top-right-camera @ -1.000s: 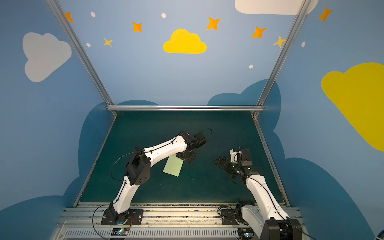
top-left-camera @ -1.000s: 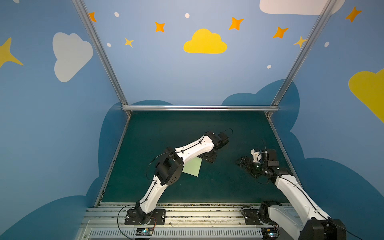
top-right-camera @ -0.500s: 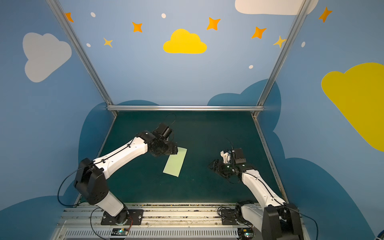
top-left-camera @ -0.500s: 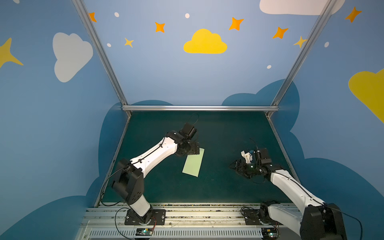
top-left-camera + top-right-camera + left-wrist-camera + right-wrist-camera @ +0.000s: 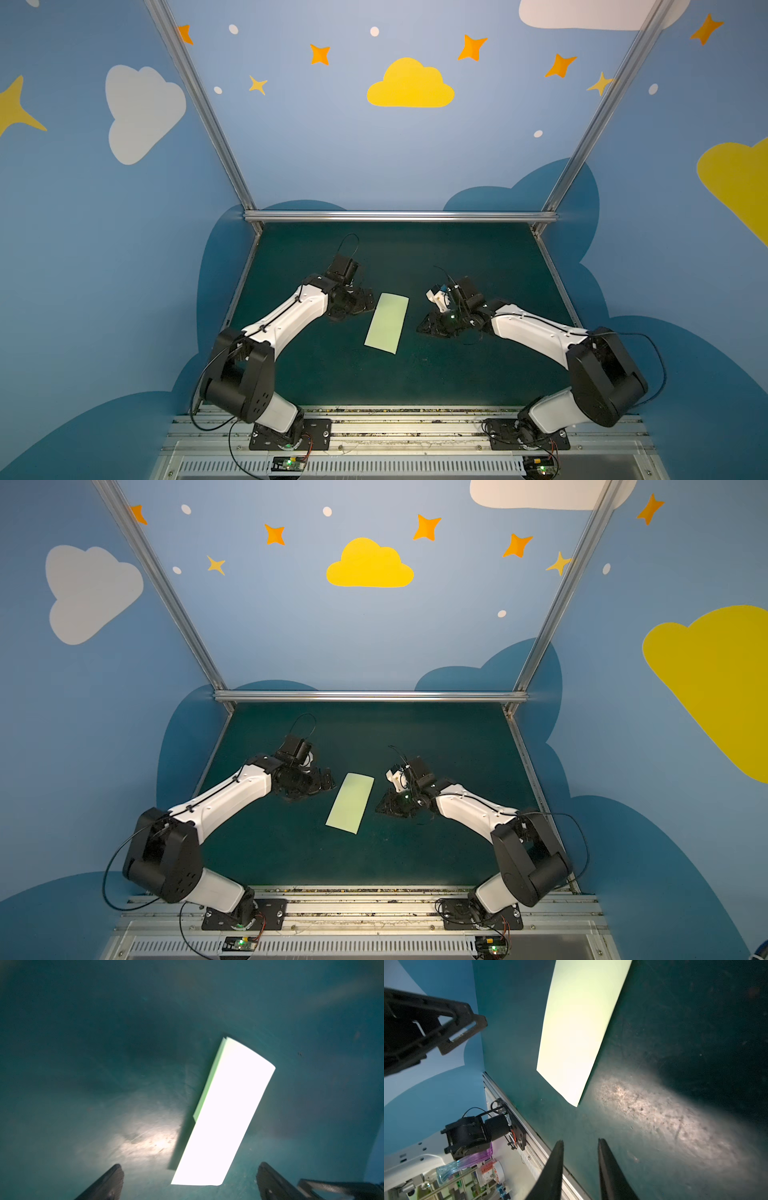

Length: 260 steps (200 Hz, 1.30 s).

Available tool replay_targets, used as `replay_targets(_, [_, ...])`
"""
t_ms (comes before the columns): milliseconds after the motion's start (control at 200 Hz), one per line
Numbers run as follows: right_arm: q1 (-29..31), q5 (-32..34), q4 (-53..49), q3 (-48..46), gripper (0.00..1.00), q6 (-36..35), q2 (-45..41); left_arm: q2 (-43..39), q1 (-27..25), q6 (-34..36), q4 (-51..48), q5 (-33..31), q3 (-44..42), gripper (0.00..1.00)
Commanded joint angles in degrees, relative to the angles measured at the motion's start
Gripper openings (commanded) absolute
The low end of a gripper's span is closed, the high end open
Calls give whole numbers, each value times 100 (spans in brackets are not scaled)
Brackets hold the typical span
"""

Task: Fold a paper plane with a square sheet of paper (fold left side to right side)

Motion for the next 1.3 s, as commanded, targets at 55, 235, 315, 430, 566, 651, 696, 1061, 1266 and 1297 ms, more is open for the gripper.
replay_targets(55, [5, 181, 20, -17, 39, 53, -40, 507, -4, 159, 358, 822, -131, 100])
replay_targets(235, [-11, 248, -39, -252, 45, -13, -279, 939, -57, 129, 643, 1132, -194, 98])
replay_targets(315, [-13, 242, -54, -348, 46, -39, -371, 1070, -98, 106, 755, 1358, -248, 94])
replay_targets(430, [-47, 240, -107, -467, 47, -63, -514, 1147, -203, 5, 990, 1597, -423, 87])
replay_targets(566, [-125, 246, -255, -532, 48, -141, -683, 1033, -456, -327, 1431, 1858, -720, 82])
replay_targets(651, [-201, 244, -338, -563, 48, -198, -761, 928, -717, -558, 1682, 1958, -844, 81])
replay_targets(696, [-245, 263, -398, -563, 48, -227, -794, 878, -872, -692, 1805, 1960, -888, 81])
replay_targets(1061, [-260, 501, -919, -540, 54, -671, -978, 515, -1153, -678, 1333, 1160, -636, 89])
replay_targets(1266, [235, 1260, -1358, -179, 61, -1157, -884, 596, -606, -465, 1206, 1336, -618, 93])
replay_targets(1297, [377, 1420, -1433, -86, 62, -1228, -836, 626, -532, -437, 1200, 1346, -594, 93])
